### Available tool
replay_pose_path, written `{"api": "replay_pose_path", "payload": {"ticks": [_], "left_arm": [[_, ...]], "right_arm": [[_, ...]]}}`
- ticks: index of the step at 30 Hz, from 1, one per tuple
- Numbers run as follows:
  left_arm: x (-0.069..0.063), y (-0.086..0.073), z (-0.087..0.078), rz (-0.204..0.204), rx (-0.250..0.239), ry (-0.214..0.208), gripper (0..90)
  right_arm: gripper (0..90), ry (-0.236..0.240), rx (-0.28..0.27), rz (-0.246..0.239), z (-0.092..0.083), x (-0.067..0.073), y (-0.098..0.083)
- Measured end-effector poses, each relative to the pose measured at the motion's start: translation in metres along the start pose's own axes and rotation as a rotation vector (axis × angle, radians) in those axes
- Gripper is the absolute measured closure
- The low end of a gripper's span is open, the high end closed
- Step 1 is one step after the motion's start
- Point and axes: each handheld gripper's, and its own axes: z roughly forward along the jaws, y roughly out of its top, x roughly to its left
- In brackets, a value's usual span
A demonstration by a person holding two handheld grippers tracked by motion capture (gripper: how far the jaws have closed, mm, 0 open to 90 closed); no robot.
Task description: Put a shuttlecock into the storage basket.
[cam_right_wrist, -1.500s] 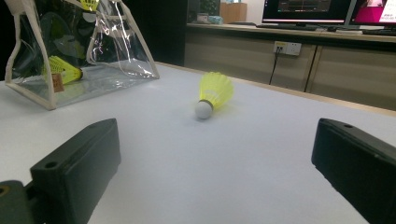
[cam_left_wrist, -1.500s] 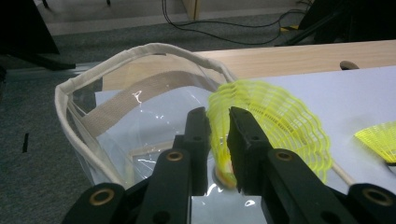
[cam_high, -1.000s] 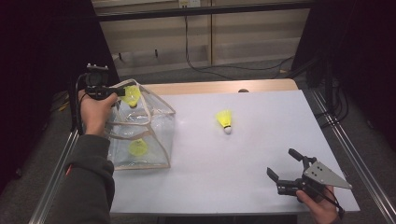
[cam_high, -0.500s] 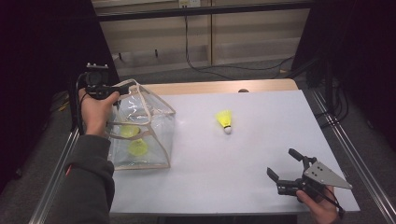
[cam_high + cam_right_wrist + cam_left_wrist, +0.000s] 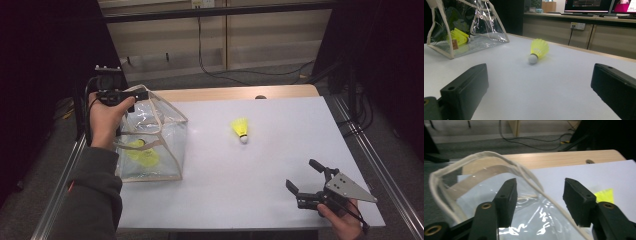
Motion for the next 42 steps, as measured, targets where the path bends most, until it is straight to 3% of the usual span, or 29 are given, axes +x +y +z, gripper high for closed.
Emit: {"api": "replay_pose_path", "payload": {"ticks": [10, 18, 42], "left_arm": [[-0.025, 0.001, -0.001, 0.037, -0.001, -0.076, 37.4], [-0.041, 0.002, -0.002, 0.042, -0.004, -0.131, 32.0], [-0.087, 0.000, 0.001, 0.107, -0.017, -0.223, 20.6]], "right_arm": [[1.2, 0.000, 0.005, -0.001, 0.001, 0.000, 0.000], [1.2, 0.001, 0.001, 0.001, 0.001, 0.000, 0.000], [1.2, 0.001, 0.000, -0.001, 0.001, 0.000, 0.000]]}}
